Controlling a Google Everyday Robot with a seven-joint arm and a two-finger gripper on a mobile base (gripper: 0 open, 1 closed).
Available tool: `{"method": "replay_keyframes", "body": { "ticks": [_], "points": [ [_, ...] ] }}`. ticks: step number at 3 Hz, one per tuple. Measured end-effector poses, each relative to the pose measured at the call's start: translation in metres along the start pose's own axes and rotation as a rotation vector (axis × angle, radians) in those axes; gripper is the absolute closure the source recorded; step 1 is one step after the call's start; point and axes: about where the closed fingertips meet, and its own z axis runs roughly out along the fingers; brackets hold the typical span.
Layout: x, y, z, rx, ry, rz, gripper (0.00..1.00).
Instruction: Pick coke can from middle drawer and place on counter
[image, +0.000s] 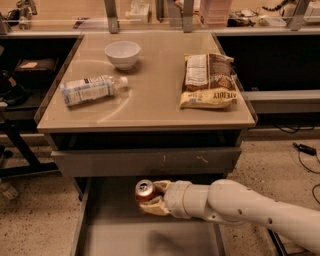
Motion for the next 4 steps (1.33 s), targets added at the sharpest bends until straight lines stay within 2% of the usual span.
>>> {"method": "replay_keyframes", "body": {
  "ticks": [1, 2, 3, 4],
  "points": [
    [-0.017, -0.005, -0.011, 0.03, 0.014, -0.048, 1.0],
    [-0.035, -0.004, -0.022, 0.029, 0.014, -0.051, 1.0],
    [-0.075, -0.001, -0.045, 0.036, 0.017, -0.068, 1.0],
    [-0.12, 0.0, -0.066, 0.045, 0.019, -0.127, 1.0]
  ]
}}
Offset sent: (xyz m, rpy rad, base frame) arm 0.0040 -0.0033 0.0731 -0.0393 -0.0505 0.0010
